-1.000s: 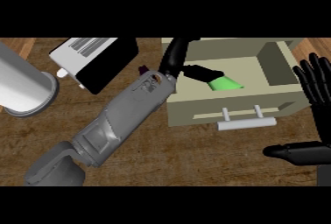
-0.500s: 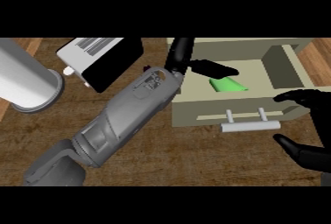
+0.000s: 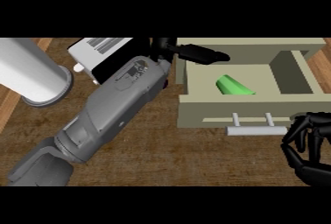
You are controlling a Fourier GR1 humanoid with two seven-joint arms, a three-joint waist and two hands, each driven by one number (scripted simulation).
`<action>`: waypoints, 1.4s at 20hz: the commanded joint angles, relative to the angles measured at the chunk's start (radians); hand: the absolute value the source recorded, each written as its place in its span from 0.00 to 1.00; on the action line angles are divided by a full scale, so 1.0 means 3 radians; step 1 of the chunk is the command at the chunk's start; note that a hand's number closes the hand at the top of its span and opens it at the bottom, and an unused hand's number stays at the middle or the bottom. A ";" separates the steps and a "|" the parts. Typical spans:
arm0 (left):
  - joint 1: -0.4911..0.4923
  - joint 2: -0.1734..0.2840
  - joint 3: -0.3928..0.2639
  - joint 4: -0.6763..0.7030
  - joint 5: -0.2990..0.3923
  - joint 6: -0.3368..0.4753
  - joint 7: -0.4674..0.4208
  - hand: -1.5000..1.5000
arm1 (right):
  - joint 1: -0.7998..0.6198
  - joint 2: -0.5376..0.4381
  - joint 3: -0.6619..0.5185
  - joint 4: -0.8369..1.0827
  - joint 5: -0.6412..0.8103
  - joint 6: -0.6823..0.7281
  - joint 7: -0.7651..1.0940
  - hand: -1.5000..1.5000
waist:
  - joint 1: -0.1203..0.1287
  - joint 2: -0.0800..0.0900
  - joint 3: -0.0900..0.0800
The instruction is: Pick up the cup, place it into the drawer and close the drawer
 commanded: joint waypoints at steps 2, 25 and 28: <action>0.0318 0.0340 0.0080 -0.0524 -0.0020 -0.0048 0.0211 0.00 | 0.0204 0.0041 0.0175 -0.0209 0.0483 -0.0095 0.0049 1.00 | 0.0074 -0.0023 -0.0001; 0.2031 0.1505 0.0588 -0.2067 0.0079 -0.0661 0.0314 0.00 | -0.0928 0.0259 0.1436 0.2258 0.3351 -0.1427 -0.0627 1.00 | 0.0155 0.0018 0.0003; 0.2189 0.1564 0.0686 -0.2337 0.0114 -0.0663 0.0389 0.00 | -0.1315 0.0366 0.1320 0.3004 0.3418 -0.1600 -0.0780 1.00 | 0.0159 0.0020 0.0004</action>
